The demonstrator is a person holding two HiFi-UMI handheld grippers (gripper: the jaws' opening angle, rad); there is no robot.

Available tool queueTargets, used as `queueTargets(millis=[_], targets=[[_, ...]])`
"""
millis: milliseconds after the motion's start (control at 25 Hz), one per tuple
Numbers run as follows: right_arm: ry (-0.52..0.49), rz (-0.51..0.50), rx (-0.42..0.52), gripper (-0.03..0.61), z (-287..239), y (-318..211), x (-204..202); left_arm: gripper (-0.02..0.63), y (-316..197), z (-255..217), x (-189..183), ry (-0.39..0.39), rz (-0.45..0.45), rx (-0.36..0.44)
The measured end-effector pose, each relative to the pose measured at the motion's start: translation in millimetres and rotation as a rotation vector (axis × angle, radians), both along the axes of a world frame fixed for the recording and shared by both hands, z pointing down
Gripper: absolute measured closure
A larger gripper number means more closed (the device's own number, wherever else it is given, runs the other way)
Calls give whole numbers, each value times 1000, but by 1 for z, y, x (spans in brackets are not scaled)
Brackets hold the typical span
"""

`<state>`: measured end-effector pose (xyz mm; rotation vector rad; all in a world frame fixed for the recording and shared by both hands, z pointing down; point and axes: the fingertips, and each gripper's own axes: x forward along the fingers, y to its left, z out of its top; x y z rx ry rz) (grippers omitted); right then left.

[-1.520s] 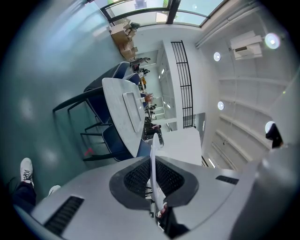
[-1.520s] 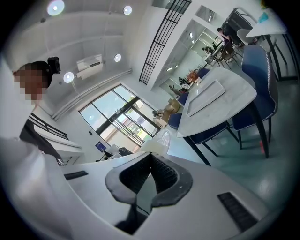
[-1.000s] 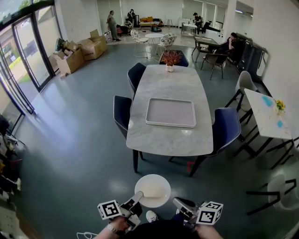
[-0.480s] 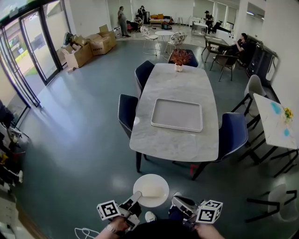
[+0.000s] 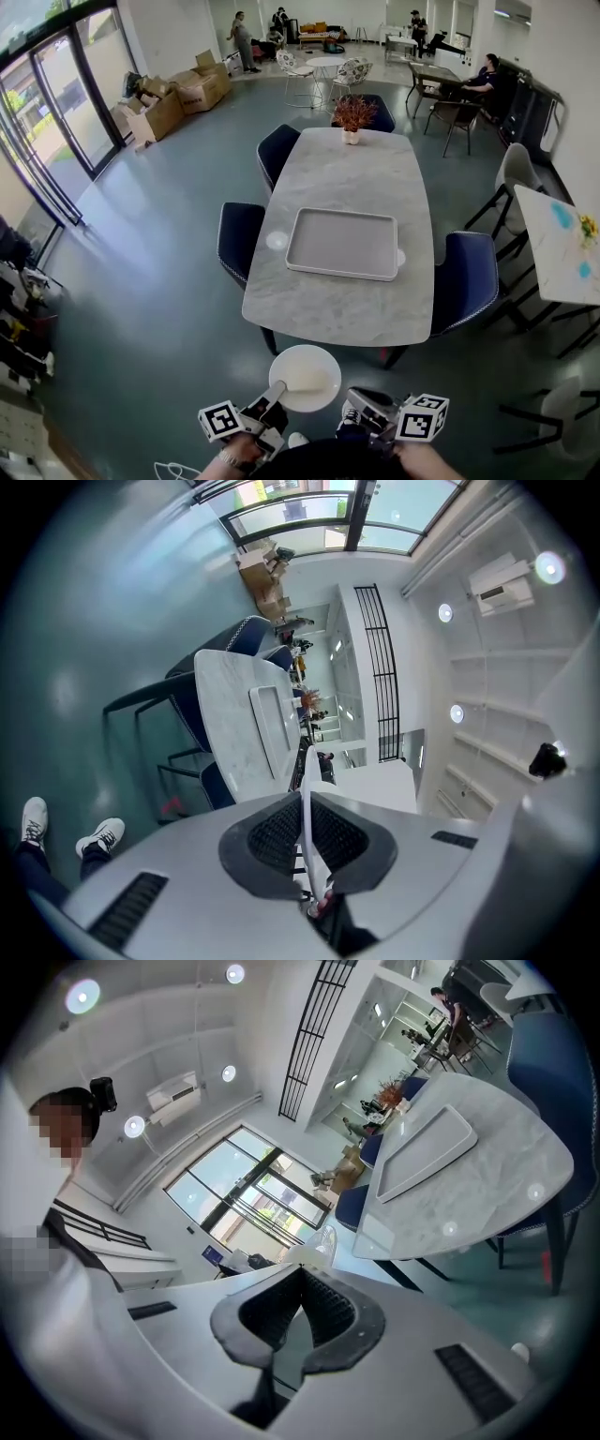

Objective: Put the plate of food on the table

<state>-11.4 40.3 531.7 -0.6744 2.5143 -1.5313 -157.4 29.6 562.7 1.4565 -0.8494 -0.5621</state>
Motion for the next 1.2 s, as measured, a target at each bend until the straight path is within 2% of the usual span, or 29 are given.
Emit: queueTargets(millis=[440,640,960,1200], targets=[[-20,-37,-25,568,8,-65,68,591,-66,8,59,-29,-49,-21],[-32,-46,-12,568,4,-83,84,591,-87,8,64,-41,-77,-17],[-45,1,-15,568,5,-99,106,591,-122,14,70,-63,-74,-36],[-42,116,-31,568,7,-119,122,591,-168,26,66,-64,-42,-57]])
